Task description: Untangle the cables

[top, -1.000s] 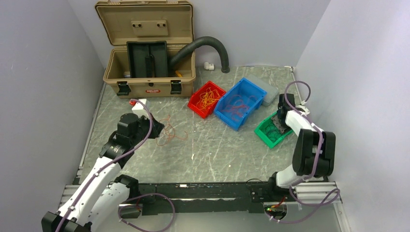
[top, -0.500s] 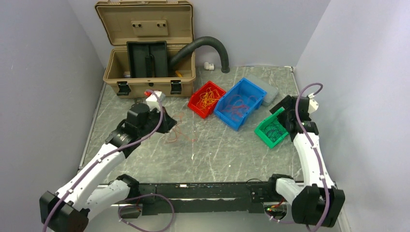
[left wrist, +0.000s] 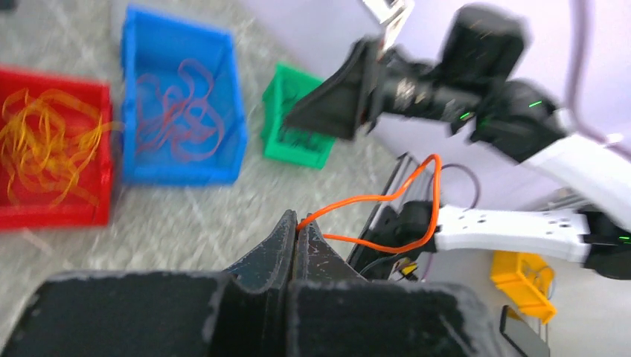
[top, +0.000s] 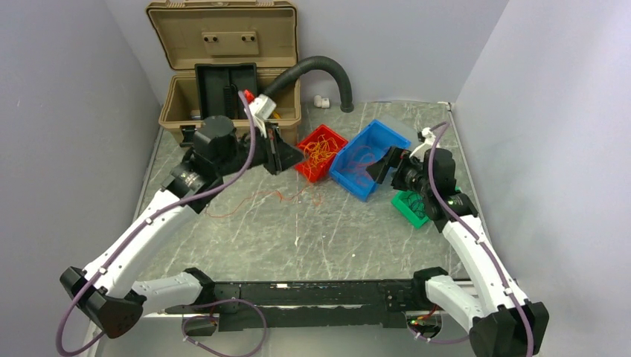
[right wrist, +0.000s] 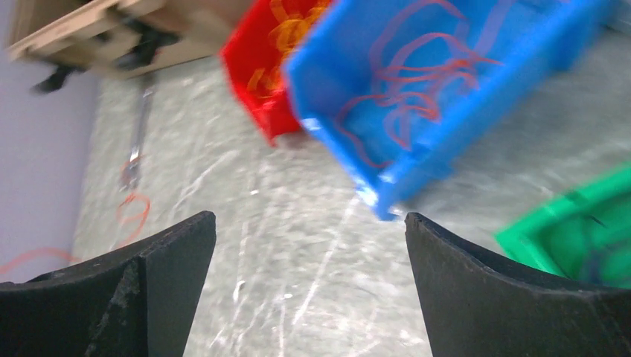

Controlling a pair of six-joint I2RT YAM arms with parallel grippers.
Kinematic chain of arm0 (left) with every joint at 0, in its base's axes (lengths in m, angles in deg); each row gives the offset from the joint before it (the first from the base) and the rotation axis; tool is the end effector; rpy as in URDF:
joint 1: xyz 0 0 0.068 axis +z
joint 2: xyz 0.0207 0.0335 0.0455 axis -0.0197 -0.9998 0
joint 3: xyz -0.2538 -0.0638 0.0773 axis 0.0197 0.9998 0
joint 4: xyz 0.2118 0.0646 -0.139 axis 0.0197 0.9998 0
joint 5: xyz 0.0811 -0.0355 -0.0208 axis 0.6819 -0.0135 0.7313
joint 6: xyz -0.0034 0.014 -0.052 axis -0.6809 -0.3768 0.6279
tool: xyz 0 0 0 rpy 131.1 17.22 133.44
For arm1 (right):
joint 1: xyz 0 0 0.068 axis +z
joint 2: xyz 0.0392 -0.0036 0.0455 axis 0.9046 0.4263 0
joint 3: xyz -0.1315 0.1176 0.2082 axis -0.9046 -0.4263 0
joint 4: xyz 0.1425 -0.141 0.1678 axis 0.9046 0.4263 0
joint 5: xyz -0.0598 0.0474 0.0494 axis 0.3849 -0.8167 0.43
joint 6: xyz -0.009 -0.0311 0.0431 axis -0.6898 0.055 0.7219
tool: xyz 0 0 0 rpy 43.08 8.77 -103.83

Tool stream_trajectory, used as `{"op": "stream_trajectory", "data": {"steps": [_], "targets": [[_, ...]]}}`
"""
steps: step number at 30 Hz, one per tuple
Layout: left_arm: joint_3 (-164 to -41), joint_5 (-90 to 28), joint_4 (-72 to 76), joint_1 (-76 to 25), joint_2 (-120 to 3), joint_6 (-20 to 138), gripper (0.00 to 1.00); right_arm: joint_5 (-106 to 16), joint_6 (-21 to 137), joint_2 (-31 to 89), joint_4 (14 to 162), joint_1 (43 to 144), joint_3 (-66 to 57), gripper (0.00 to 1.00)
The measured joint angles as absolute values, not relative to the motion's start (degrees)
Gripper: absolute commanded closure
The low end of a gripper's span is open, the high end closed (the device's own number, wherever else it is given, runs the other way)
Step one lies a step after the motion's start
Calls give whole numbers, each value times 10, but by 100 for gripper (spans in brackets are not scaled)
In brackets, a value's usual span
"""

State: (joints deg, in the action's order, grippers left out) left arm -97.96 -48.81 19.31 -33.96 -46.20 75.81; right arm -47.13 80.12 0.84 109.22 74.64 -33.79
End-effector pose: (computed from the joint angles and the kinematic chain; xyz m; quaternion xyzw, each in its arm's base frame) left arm 0.1914 -0.1534 0.4091 0.1879 0.7397 -0.4731 0.4402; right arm 0.2027 0.0417 0.3033 0.0969 0.8512 0.2417 0.4557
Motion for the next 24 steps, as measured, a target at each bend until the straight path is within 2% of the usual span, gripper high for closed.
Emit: {"op": "stream_trajectory", "data": {"steps": [3,9,17,24], "targets": [[-1066,-523,192,-340,-483,766,100,-543,796,4,1025,777,-353,1],[-1153,-585,170,-340,-501,803,100,-635,801,36,923,868,-361,0],[-1165,-621,158,-340,-513,835,100,-650,857,141,802,983,-361,0],[-1120,-589,157,-340,-503,833,100,-610,852,144,719,1036,-418,2]]}}
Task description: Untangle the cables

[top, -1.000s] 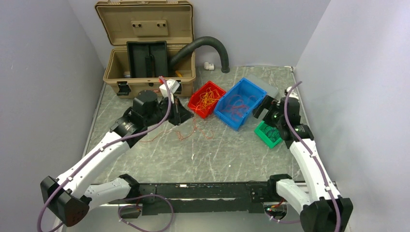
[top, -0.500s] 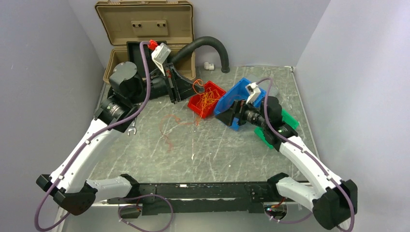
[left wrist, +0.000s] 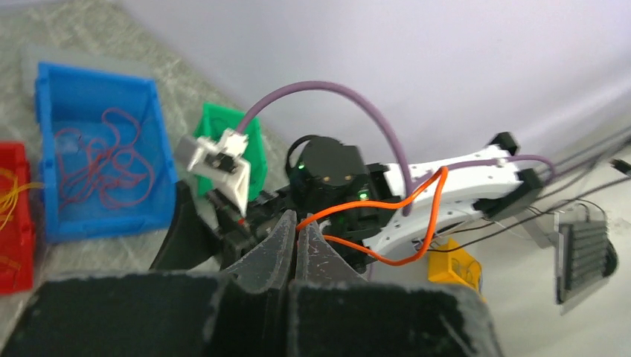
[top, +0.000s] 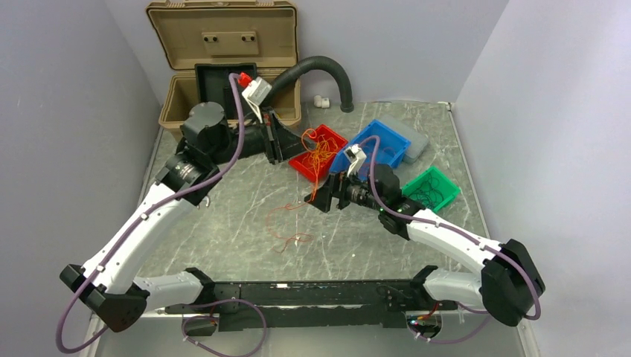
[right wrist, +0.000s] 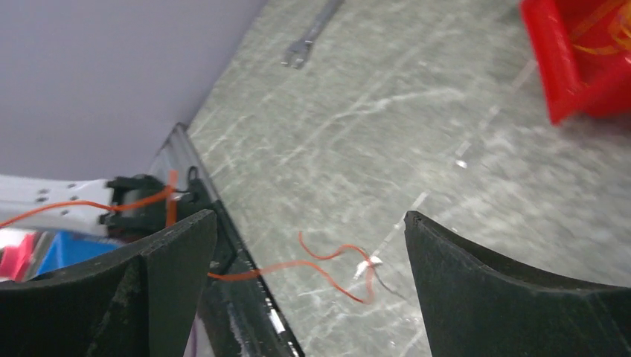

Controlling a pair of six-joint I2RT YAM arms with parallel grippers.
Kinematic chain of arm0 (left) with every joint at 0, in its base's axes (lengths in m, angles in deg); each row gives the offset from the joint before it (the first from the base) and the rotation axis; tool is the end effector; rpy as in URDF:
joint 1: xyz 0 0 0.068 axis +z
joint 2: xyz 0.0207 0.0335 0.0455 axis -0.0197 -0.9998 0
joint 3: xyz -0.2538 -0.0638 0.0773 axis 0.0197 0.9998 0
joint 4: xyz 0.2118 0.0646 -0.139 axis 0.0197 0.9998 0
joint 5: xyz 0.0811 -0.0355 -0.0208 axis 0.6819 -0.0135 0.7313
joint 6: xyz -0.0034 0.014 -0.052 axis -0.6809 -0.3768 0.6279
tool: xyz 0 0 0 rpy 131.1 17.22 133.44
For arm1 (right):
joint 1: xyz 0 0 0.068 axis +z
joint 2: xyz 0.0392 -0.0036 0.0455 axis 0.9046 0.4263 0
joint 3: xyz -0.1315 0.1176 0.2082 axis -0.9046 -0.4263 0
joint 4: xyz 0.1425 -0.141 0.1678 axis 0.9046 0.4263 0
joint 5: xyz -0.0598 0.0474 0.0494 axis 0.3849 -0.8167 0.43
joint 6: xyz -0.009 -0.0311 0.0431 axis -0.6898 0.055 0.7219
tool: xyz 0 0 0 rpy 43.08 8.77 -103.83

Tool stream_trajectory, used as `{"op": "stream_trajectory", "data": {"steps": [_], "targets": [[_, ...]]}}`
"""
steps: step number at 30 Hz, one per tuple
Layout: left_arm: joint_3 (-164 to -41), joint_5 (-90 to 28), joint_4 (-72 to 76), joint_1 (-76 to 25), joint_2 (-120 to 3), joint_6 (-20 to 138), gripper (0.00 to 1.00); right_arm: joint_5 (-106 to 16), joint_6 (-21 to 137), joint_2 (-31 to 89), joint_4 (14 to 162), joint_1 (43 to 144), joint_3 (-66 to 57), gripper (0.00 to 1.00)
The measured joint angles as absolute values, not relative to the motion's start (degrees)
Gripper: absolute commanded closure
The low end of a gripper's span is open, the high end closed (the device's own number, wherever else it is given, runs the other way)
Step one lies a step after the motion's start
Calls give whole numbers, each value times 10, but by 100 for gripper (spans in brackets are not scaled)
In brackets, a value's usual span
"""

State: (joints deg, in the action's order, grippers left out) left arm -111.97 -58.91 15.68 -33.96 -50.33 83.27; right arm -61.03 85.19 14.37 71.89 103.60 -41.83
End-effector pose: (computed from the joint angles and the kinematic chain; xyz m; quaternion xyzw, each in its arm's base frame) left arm 0.1871 -0.1570 0.4817 0.2207 0.6561 -0.5724 0.4396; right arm 0.1953 0.1759 0.2691 -0.1624 0.7572 0.4942 0.3950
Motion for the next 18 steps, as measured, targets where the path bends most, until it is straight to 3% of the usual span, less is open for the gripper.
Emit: {"op": "stream_trajectory", "data": {"steps": [10,18], "targets": [[-875,-452,188,-339,-452,811,100,-402,851,79,868,1035,-446,0],[-720,-335,229,-339,-456,794,99,-374,838,55,930,1041,-452,0]]}}
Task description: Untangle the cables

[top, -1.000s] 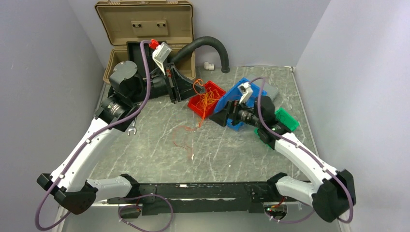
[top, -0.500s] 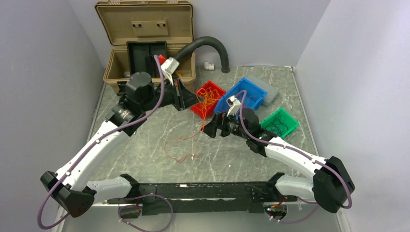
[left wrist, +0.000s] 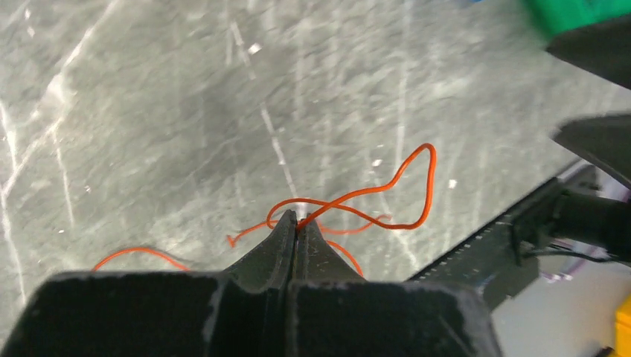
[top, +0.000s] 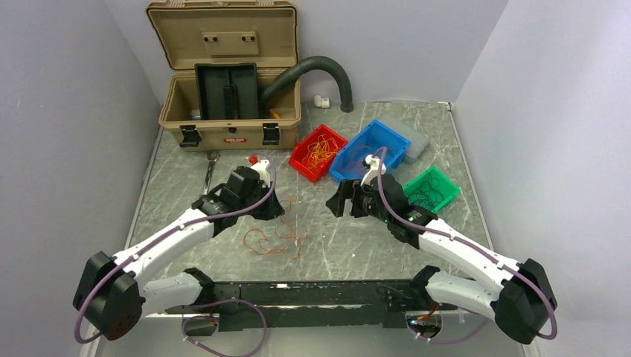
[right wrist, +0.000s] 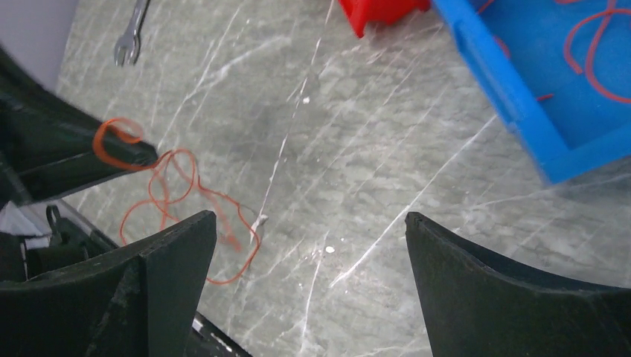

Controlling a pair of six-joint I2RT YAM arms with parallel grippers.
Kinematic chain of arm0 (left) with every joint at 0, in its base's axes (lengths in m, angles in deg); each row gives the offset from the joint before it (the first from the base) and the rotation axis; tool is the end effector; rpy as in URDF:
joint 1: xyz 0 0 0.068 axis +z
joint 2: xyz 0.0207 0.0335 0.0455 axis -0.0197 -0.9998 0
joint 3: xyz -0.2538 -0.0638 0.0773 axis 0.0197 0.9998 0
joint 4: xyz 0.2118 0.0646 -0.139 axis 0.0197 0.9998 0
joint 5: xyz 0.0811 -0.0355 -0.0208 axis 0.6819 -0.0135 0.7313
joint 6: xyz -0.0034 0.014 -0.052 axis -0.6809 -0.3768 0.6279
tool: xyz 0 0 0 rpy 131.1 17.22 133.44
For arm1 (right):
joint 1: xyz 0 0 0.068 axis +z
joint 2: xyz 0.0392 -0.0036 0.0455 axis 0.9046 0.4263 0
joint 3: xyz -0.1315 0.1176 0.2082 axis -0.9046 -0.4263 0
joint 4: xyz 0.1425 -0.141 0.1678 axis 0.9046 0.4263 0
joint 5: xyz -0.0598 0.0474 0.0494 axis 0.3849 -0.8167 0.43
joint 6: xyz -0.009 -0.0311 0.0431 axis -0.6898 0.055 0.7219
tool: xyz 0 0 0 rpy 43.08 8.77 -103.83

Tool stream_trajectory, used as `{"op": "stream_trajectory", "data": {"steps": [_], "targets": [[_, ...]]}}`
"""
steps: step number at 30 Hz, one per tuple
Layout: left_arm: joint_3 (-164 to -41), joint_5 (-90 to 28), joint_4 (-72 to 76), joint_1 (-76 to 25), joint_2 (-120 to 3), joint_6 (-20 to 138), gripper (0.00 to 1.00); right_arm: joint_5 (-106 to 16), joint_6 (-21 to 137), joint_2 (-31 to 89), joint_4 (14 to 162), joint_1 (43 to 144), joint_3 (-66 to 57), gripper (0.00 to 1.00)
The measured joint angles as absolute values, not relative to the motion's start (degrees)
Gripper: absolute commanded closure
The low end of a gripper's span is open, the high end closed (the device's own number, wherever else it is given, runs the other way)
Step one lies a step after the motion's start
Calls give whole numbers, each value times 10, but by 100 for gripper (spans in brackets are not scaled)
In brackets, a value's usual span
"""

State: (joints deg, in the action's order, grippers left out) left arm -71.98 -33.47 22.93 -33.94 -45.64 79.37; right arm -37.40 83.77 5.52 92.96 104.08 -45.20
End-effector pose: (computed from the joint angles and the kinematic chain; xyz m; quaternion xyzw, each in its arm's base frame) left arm 0.1871 -0.1392 0.2474 0.0653 0.8995 -0.3025 0.3085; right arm 0.1731 0.1422 0.2450 -0.0523 0.8565 0.3045 0.4135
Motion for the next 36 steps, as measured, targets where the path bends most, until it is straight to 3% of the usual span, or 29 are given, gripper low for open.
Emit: {"op": "stream_trajectory", "data": {"steps": [2,8,10,15,20,24,36], "targets": [[-704,-320,224,-339,-475,793,89,-373,833,65,934,1055,-451,0],[-691,-280,243,-339,-509,783,33,-357,820,162,956,1139,-415,0],[-691,-270,258,-339,-502,782,22,-353,818,192,956,1160,-403,0],[-704,-254,317,-326,-446,778,10,-345,806,264,954,1199,-366,0],[-727,-288,363,-216,-393,782,5,-341,784,348,952,1215,-304,0],[-718,-332,396,-134,-346,802,9,-379,777,405,944,1197,-261,0],[-539,-431,397,-107,-242,945,23,-522,810,539,916,1148,-180,0]]}}
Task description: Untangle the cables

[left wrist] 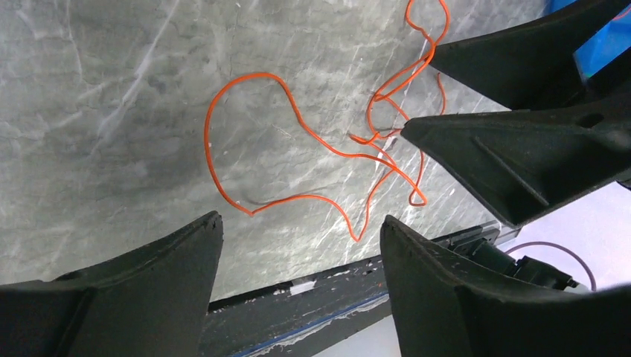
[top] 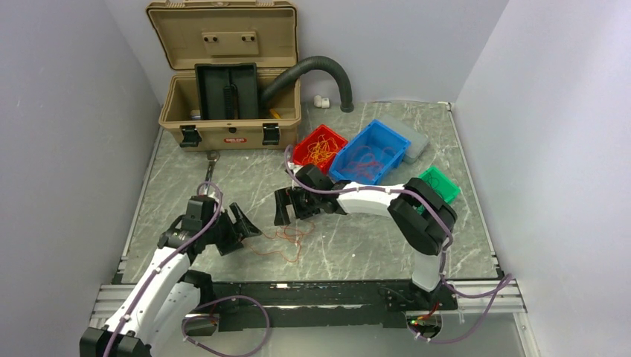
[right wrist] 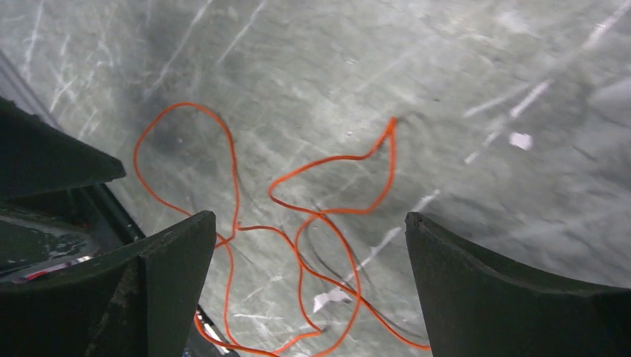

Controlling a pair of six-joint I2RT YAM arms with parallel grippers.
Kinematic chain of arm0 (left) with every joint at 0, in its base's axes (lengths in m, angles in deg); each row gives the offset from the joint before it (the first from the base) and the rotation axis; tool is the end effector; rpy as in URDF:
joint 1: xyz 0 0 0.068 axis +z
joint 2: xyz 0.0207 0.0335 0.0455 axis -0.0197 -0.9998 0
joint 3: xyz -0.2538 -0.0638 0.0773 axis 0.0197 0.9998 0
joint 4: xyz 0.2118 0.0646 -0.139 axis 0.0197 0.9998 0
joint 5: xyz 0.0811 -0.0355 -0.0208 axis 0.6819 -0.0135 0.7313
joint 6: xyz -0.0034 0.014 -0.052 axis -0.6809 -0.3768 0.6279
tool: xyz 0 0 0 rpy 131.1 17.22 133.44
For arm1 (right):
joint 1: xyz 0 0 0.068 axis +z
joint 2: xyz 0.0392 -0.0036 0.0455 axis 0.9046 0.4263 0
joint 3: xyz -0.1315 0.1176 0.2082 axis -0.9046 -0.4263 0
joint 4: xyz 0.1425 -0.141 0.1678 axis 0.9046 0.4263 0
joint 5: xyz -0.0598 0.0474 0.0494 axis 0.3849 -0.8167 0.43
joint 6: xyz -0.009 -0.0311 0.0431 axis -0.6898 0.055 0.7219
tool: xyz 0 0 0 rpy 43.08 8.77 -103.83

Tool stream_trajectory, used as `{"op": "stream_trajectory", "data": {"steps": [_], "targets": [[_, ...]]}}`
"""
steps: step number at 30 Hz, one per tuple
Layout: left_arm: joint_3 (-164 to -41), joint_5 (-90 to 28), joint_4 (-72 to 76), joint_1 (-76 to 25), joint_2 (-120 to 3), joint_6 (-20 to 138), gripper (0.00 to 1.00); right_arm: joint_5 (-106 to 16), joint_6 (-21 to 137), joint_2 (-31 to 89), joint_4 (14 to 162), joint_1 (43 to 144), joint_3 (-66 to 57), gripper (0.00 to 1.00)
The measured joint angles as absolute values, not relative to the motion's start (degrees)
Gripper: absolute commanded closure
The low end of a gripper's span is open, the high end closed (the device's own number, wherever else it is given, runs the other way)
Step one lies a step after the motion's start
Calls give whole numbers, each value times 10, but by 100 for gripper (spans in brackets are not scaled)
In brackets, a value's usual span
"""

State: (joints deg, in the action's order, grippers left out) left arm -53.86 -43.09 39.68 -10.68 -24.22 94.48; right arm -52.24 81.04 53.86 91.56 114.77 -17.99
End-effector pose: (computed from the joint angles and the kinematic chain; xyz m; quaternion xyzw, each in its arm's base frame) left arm 0.1324 -0.0402 0.1850 -0.2282 0.9072 -0.2973 0.1910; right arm 0.2390 0.2995 0.1604 -0.2086 0.9025 0.3238 0.1928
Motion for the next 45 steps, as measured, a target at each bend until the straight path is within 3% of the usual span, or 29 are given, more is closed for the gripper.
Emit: {"op": "stream_trajectory", "data": {"steps": [4,10,16,19,21,22,24,25,29,32,33,35,41,45], "targets": [[-533,-435,386,-107,-241,961,32,-566,814,555,890,1154,-171,0],[-510,-432,366,-107,-266,971,36,-585,811,559,883,1178,-170,1],[-510,-419,348,-107,-302,978,52,-537,792,562,909,1217,-154,13],[-510,-418,333,-107,-316,982,56,-488,782,573,941,1238,-130,29],[-510,-417,321,-107,-322,984,59,-446,777,589,965,1254,-102,45],[-510,-417,314,-107,-326,984,60,-427,775,598,976,1263,-89,57],[-507,-417,303,-107,-331,985,64,-388,774,612,991,1276,-71,93],[-505,-416,299,-107,-334,986,67,-371,772,617,997,1281,-65,100],[-501,-411,289,-107,-335,986,82,-339,779,621,1002,1291,-64,100],[-501,-411,277,-107,-339,985,100,-339,780,606,975,1291,-92,99],[-500,-412,270,-107,-342,985,100,-340,781,600,970,1291,-101,96],[-499,-414,256,-107,-353,983,100,-346,781,588,960,1290,-120,86],[-497,-423,235,-107,-379,979,100,-399,790,550,904,1289,-182,38],[-495,-427,225,-107,-380,979,100,-442,798,531,856,1287,-217,25]]}}
